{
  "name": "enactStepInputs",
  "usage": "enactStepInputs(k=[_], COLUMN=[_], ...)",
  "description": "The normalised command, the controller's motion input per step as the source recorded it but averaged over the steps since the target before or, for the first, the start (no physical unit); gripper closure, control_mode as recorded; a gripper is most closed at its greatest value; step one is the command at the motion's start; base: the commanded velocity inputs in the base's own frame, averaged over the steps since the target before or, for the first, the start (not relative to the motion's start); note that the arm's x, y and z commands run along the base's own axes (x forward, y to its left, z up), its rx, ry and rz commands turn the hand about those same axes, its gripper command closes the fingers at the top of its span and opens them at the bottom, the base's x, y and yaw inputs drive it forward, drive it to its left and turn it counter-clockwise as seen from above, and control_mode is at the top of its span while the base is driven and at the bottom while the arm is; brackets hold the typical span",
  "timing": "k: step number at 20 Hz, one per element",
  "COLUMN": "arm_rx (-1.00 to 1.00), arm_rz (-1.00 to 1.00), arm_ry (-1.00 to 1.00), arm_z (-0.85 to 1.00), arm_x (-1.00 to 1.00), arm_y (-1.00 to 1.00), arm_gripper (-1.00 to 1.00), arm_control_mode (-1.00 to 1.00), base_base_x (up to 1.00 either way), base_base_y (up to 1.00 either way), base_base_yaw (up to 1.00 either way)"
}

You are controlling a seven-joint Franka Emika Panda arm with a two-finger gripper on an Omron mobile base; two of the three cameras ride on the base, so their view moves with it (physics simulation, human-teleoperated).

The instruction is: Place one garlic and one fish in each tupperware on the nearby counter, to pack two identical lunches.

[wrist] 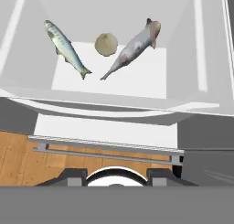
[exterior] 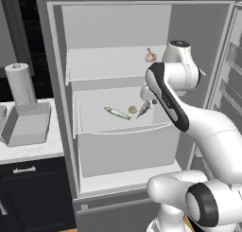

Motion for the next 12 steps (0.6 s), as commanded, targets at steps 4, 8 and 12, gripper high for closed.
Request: enactStepInputs(k=[4,8,12], arm_rx=[0.0,0.0,0.0], arm_rz=[-0.05,-0.03,-0.08], arm_ry=[-0.23,-0.49,-0.2], arm_z=[0.18,0.63,0.5], arm_x=[-0.16,-0.11,0.07], arm_y=[-0.06,0.0,0.0], arm_gripper=[-1.0,-1.0,-1.0], arm_control_mode=[-1.0,-1.0,-1.0], base_base_x=[0.0,0.0,0.0], base_base_y=[0.0,0.0,0.0], base_base_yaw=[0.0,0.0,0.0])
